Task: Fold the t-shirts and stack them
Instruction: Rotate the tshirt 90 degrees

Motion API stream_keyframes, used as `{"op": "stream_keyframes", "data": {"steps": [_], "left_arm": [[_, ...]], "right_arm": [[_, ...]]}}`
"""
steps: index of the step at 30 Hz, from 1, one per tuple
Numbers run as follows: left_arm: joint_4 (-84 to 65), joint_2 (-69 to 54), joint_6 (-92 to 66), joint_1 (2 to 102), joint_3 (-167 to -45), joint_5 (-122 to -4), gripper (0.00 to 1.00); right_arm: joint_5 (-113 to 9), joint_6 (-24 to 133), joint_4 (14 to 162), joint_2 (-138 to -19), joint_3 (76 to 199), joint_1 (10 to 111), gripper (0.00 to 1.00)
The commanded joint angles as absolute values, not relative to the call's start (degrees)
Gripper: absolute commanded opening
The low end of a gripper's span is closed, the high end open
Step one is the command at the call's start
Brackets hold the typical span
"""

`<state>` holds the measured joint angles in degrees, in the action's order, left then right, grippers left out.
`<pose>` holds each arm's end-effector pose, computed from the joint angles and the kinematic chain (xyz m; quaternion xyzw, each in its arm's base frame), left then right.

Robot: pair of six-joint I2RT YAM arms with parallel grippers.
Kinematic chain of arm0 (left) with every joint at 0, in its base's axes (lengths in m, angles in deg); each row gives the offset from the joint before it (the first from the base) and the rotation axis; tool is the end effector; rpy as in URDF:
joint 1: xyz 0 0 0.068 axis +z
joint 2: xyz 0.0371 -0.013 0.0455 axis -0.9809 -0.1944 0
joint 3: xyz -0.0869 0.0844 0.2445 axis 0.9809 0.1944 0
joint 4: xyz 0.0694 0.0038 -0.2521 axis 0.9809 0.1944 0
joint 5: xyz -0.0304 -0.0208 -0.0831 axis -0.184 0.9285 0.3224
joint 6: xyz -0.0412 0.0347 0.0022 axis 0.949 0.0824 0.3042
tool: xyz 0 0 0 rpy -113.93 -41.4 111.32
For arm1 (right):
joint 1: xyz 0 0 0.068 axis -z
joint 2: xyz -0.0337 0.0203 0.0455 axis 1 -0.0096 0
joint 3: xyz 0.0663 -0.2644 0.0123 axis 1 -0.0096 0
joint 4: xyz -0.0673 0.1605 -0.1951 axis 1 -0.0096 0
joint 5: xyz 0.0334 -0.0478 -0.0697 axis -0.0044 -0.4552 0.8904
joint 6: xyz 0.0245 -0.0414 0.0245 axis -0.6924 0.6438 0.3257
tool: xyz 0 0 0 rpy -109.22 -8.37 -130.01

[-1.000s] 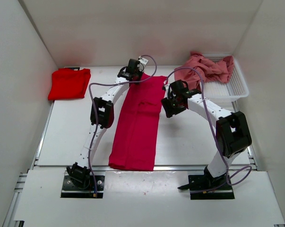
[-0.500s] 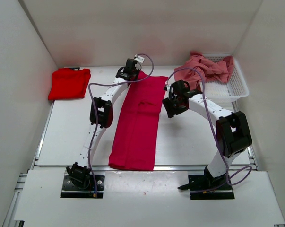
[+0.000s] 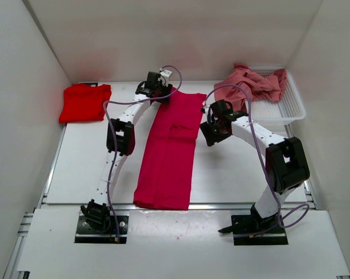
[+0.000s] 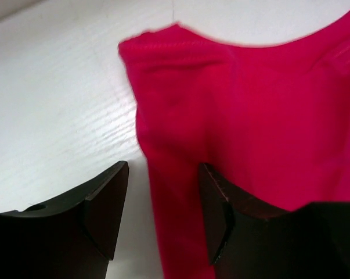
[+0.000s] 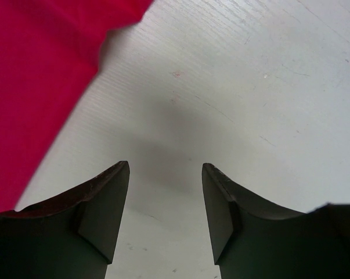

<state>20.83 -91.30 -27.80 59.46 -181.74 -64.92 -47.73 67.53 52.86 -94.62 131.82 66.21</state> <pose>0.5681 -0.2034 0.1502 0.2026 0.8792 -0.1080 0.4175 0.3195 0.1396 0.2191 -0.2523 0.9383 0.0637 0.2276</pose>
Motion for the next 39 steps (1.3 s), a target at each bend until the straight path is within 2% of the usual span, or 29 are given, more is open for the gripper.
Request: {"op": "stream_keyframes", "data": {"steps": [1,4,7,11,12,13,23,34,39], "left_arm": [[24.98,-88.0,-31.01,58.85,-181.37,-63.93,0.62],[28.59,-87.92,-43.1,54.73,-181.9,-72.45,0.57],[33.95,-88.7,-57.19,50.33,-180.14,-78.53,0.46],[32.12,-90.82,-53.29,52.59,-182.87,-76.0,0.22],[30.89,-90.21,-52.49,52.77,-182.35,-75.74,0.14],[30.18,-89.94,-51.44,53.3,-181.47,-75.56,0.0],[27.9,-89.24,-41.95,57.95,-182.69,-80.83,0.0],[24.82,-91.6,-43.78,59.89,-184.18,-83.64,0.0],[21.91,-92.4,-44.57,60.16,-185.41,-84.61,0.0]], "right_arm": [[-47.21,68.25,53.68,-92.94,133.22,65.72,0.53],[-47.03,68.51,53.24,-93.73,134.88,65.02,0.53],[-47.03,68.6,53.67,-93.92,136.2,64.58,0.53],[-45.9,68.87,53.5,-93.3,135.94,63.53,0.53],[-45.63,69.04,53.85,-92.95,135.51,63.17,0.53],[-45.45,69.74,53.76,-92.51,135.33,63.0,0.53],[-44.49,70.01,54.03,-91.19,134.01,61.77,0.53],[-41.68,70.36,53.94,-91.27,134.71,60.71,0.53],[-42.73,69.57,52.63,-92.33,136.64,61.15,0.6]]}}
